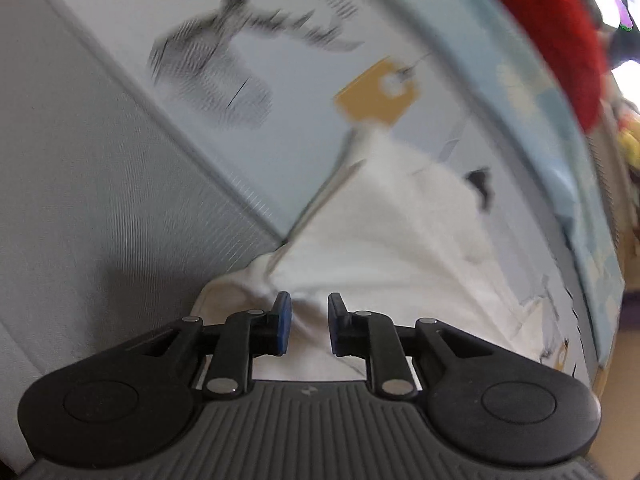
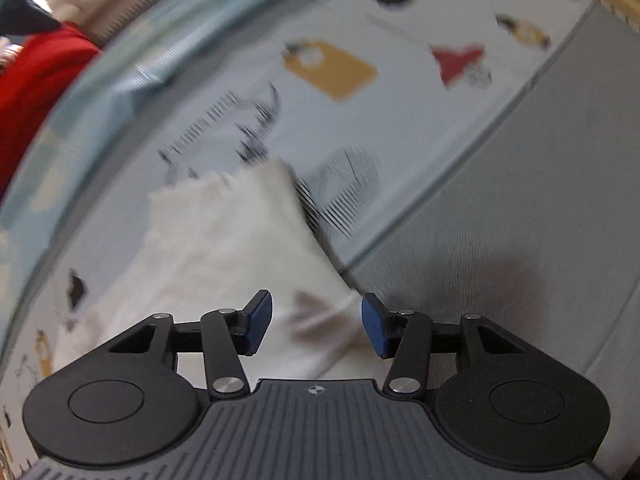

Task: Fold small clothes
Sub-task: 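Grasp the shirt edge with both grippers and fold it toward the middle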

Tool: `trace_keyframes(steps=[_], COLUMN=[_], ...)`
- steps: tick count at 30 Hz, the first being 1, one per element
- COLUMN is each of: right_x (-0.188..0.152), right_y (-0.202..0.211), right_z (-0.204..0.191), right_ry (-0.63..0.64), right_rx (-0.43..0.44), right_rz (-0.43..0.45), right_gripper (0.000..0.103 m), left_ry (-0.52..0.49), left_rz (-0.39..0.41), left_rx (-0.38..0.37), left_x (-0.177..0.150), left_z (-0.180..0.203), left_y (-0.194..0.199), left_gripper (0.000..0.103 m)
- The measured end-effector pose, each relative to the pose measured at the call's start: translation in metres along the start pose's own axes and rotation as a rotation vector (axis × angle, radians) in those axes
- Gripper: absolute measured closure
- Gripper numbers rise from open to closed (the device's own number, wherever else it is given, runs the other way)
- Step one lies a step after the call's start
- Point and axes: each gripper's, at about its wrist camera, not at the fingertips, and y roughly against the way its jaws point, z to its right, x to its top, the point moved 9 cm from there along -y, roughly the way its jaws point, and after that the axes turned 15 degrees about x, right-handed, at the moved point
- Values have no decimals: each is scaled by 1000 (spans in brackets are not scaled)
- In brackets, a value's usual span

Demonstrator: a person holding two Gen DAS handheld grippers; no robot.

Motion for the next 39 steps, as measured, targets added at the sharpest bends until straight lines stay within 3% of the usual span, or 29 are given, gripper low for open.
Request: trace_keyframes(steps=[4, 8, 11, 14, 19, 23, 26, 28, 31, 34, 36, 39], right_x=[8, -5, -29, -69, -131, -171, -191, -196, -199, -201, -205, -214], right_y=[43, 95, 121, 149, 187, 183, 169, 162, 154, 152, 148, 140], right_z=[-29, -44, -43, -35, 17, 89, 125, 136, 156, 158, 162, 166], right_ry=[123, 244, 320, 376, 450, 392, 339, 363, 351, 347, 370, 390], right_rx=[43, 79, 70, 125, 116, 22, -21, -23, -91, -49, -70, -84], right_rz=[81, 153, 122, 40, -6, -29, -93, -104, -129, -142, -163, -200], right_gripper=[51, 51, 51, 50, 47, 48, 48, 48, 48, 48, 48, 48], left_ry=[-214, -352, -457, -551, -585, -564, -547, -532, -515, -550, -586, -596], left_rz=[167, 199, 184, 223, 312, 214, 196, 187, 158, 131, 123, 127], left_rx=[-20, -9, -36, -21, 33, 87, 77, 82, 85, 91, 132, 133], left_x=[-9, -44, -84, -120, -173, -204, -205, -203, -203, -213, -217, -220], left_z=[9, -10, -33, -63, -131, -180, -190, -195, -200, -199, -202, -205], left_y=[48, 75, 91, 104, 101, 61, 50, 44, 38, 31, 24, 22], left_gripper=[73, 70, 69, 65, 65, 67, 67, 67, 67, 67, 70, 75])
